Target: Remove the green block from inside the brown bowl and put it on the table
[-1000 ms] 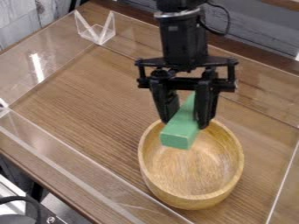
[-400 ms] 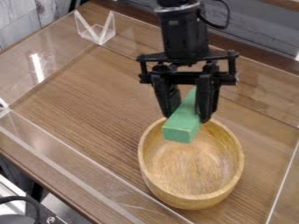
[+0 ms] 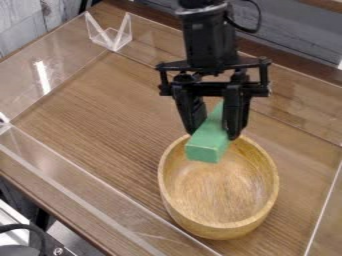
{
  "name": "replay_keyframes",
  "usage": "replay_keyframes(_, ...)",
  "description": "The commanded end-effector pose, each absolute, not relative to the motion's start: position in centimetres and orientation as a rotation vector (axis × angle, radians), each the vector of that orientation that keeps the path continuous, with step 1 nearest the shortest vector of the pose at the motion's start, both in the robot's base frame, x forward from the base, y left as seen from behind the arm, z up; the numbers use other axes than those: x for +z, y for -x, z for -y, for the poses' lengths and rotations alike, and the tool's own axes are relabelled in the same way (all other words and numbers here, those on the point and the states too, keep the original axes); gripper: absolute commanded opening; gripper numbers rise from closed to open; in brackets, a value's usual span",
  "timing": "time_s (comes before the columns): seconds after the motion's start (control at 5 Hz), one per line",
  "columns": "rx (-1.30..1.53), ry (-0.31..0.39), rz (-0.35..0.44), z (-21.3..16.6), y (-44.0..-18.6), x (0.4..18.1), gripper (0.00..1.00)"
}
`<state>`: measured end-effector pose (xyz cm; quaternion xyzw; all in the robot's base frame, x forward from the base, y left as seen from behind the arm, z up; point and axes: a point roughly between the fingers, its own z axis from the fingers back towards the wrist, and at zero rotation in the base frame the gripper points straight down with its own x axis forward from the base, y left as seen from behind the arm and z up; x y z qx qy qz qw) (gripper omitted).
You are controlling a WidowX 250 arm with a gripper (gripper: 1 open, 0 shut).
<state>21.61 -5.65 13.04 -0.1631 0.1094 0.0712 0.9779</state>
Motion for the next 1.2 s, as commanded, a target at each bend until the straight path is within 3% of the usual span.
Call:
replay_keyframes(0.0, 0.145, 0.343, -0.17, 5.4, -22.6, 14.2, 0.0)
replay_keyframes(0.8, 0.145, 0.353, -0.164, 4.9, -22.9, 14.3, 0.0)
replay_keyframes(1.0, 0.153, 0.361, -0.15, 3.9, -22.9, 15.1, 0.0)
